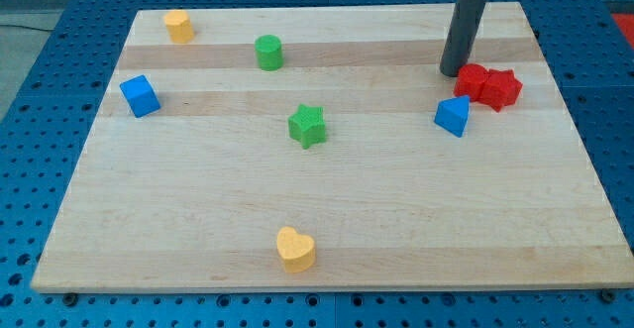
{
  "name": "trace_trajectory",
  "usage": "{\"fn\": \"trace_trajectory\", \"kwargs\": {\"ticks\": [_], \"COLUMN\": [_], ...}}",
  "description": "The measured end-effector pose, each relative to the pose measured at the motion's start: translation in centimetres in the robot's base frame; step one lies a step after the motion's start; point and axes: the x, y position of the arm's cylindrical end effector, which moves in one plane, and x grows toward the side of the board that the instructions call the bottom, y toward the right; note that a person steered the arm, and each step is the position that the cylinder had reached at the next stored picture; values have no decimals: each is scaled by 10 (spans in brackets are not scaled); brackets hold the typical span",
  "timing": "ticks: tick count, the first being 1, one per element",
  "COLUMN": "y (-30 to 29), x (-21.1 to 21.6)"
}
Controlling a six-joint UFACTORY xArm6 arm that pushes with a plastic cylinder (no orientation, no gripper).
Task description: Move the blue triangle towards the top right of the board
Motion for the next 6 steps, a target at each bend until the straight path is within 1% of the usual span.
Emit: {"fn": "trace_trajectory", "kwargs": {"ticks": [1,2,3,4,5,6], "y": [42,121,153,129,63,-48], "x": [-40,-42,37,102,104,95]}}
